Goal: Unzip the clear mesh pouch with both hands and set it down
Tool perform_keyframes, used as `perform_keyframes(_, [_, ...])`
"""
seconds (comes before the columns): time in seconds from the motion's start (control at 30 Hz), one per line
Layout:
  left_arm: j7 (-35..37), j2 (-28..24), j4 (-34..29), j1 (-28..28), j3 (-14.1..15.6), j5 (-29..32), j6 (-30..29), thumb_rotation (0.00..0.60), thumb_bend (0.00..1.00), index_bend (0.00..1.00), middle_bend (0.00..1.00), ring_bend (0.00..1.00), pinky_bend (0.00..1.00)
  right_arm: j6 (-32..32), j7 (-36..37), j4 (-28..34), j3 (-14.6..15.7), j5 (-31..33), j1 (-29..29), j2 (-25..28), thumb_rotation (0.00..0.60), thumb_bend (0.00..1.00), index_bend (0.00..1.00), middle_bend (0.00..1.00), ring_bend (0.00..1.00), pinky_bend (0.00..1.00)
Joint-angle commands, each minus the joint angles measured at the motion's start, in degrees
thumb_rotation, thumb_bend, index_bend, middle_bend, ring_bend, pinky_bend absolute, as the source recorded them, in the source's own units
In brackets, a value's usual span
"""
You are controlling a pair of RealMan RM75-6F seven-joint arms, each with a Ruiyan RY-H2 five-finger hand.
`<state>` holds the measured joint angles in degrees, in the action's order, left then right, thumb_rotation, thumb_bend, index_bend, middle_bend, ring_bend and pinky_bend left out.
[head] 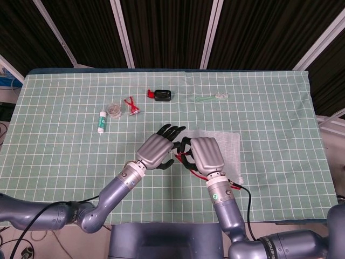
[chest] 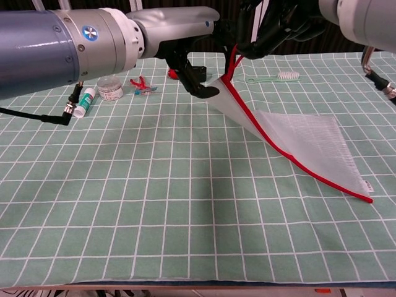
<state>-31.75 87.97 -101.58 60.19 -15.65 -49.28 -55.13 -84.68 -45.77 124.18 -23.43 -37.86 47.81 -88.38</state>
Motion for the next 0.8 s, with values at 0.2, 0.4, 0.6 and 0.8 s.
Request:
perform_keyframes(0.2, [0.74,1.04,0.78,0.72,-0.11,-0.05,-1.01,0.6,0.35,0.46,0.0,0.0,0.0,-0.37,0.76,0.49,0.54,0.43,0.03,0.58,0.6,0.67,0.73,1.0,1.0,1.0])
perform_keyframes(0.4, [0.86,1.5,1.11,1.14,0.28,0.44,-1.04,0.6,0.39,0.49,0.02,0.0,0.0,-0.55,1.17,0.55,0.84,0.56,0.2,0.74,0.6,0.67,0.73,1.0,1.0,1.0])
perform_keyframes(0.6, [1.22,1.92,1.54,1.33,0.46,0.48,-1.58,0.6,0.4,0.52,0.03,0.0,0.0,-0.9,1.54,0.69,1.17,0.66,0.22,1.12,0.6,0.67,0.73,1.0,1.0,1.0])
perform_keyframes(0.8, [1.41,1.87,1.41,1.4,0.59,0.24,-2.01,0.6,0.41,0.55,0.04,0.0,0.0,-1.15,2.03,0.76,1.67,0.7,0.04,1.36,0.6,0.67,0.73,1.0,1.0,1.0])
